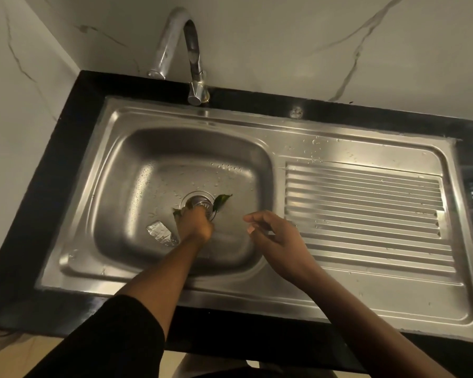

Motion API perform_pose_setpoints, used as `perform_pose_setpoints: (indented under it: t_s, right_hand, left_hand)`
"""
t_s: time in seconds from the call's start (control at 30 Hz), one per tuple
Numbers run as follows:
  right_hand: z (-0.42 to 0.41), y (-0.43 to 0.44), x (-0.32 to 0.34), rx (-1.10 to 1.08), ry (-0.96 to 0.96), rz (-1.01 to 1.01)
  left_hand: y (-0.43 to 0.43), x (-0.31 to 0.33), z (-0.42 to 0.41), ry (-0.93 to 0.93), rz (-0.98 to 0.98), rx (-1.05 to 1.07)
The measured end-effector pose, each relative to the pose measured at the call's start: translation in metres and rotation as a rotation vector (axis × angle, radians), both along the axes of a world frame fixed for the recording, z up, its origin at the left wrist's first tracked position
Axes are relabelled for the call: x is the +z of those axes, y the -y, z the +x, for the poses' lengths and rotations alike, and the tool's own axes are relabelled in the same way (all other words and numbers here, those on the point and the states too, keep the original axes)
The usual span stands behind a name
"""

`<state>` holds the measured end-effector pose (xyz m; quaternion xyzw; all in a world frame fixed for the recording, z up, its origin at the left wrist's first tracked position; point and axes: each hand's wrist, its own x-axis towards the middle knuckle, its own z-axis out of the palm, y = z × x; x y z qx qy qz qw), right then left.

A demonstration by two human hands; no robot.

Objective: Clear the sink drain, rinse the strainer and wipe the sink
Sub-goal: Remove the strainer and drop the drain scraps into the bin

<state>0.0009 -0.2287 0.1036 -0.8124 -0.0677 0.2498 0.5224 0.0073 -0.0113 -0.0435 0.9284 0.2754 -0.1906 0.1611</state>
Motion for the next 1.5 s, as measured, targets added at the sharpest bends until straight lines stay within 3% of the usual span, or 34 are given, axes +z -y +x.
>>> perform_pose_setpoints:
  t_s: [0.17,0.37,0.6,0.8,1.03,1.3,1.5]
  right_hand:
    - [-0.003,0.007,-0.001,-0.014,-0.020,0.006]
    - [0.008,-0.012,0.004,-0.053,-0.049,-0.005]
    - [0.033,-0.043,0.022,-0.195,-0.308,0.277]
    - [0.061,-0.052,0.030,-0.203,-0.277,0.311]
    - [0.112,-0.054,0.021,-0.267,-0.202,0.233]
    - [0.200,-0.068,0.018,-0.639,-0.252,0.344]
    - [0.242,-0.085,0.003,-0.845,-0.269,0.274]
  left_hand:
    - [-0.021,0.018,-0.001,0.114,-0.083,-0.003]
    - [-0.018,0.084,-0.021,0.446,-0.342,0.081]
    - [-0.002,0.149,-0.046,0.681,-0.276,-0.127]
    - [0.000,0.170,-0.045,0.822,-0.091,-0.368]
    - [-0.006,0.178,-0.032,0.834,-0.153,-0.260]
    - [-0.015,0.172,-0.027,0.722,-0.230,-0.208]
    - [-0.017,0.166,-0.029,0.723,-0.242,-0.217]
